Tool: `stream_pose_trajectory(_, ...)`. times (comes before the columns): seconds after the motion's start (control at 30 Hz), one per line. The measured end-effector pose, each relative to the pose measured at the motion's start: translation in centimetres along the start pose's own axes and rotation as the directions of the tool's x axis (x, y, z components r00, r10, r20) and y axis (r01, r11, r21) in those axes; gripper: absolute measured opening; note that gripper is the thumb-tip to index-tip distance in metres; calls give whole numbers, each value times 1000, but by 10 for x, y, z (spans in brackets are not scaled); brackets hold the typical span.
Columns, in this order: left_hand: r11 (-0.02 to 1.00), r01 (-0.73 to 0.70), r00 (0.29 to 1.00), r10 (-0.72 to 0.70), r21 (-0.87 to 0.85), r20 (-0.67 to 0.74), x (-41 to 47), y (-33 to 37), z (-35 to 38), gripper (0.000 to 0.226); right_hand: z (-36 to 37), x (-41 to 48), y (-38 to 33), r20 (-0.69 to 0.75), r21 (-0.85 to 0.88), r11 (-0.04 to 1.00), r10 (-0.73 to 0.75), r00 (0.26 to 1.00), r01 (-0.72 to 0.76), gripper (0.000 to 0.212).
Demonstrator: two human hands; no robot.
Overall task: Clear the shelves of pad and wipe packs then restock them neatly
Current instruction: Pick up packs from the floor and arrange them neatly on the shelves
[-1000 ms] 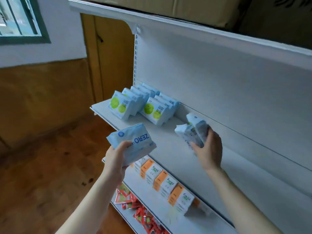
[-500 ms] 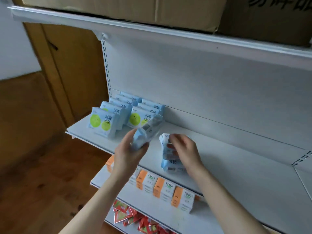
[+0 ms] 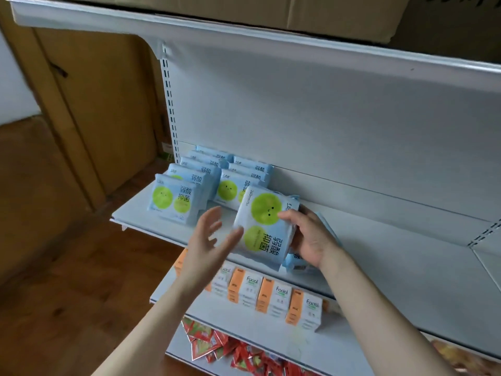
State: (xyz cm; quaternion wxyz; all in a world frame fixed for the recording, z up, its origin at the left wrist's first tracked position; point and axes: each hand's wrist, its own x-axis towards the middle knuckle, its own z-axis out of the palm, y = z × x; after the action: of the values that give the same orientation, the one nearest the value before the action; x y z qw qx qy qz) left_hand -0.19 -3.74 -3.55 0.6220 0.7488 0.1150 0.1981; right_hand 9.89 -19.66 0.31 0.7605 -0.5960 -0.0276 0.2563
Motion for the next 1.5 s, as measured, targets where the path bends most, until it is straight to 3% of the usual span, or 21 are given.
stream_pose_trajectory(0.1, 897, 328, 939, -275, -297, 205, 11, 2, -6, 78, 5, 0, -4, 126, -112, 994, 4, 992, 10, 17)
stream_pose_trajectory(0.17, 867, 376, 910, -279, -327, 306, 14, 3, -5, 62, 7, 4, -4, 180, -150, 989, 22, 983, 5, 26)
stream_pose_trajectory(0.27, 836, 414, 893, -295, -362, 339, 16, 5, 1, 44, 8, 14, -5, 192, -179, 984, 43, 980, -8, 31)
stream_pose_trajectory(0.4, 783, 454, 888, -361, -425, 284, 22, -1, 7, 23, 3, 33, -8, 131, -177, 984, 45, 990, -21, 8)
stream_pose_trajectory(0.5, 666, 468, 870, -464, -581, 170, 31, -7, 14, 19, -1, 47, -9, 156, -178, 983, 68, 985, -40, 17)
stream_pose_trajectory(0.6, 543, 450, 804, -592, -709, 57, 41, -14, 26, 14, -1, 56, -2, 178, -367, 928, 136, 974, -63, 17)
stream_pose_trajectory(0.7, 486, 433, 763, -646, -759, 22, 52, -20, 35, 13, 6, 71, 6, 174, -550, 835, 86, 981, 24, 19)
stream_pose_trajectory(0.83, 558, 459, 759, -651, -692, -21, 71, -22, 34, 16, 16, 102, 2, 145, -601, 791, -29, 989, 111, 22)
stream_pose_trajectory(0.93, 622, 458, 765, -639, -634, -74, 82, -24, 32, 19, 16, 128, 5, 132, -697, 702, -75, 988, 146, 34)
stream_pose_trajectory(1.07, 661, 474, 755, -645, -582, -117, 89, -31, 32, 21, 16, 144, 13, 143, -752, 642, -61, 988, 148, 46)
stream_pose_trajectory(1.17, 667, 472, 749, -648, -576, -137, 92, -33, 33, 24, 16, 151, 14, 116, -782, 612, -51, 992, 123, 43)
stream_pose_trajectory(1.37, 680, 486, 735, -658, -549, -164, 92, -26, 33, 25, 14, 149, 12, 104, -762, 641, -29, 994, 98, 48)
stream_pose_trajectory(1.5, 709, 530, 749, -649, -464, -136, 80, -21, 42, 10, 6, 125, -5, 107, -723, 676, -95, 990, 144, 48)
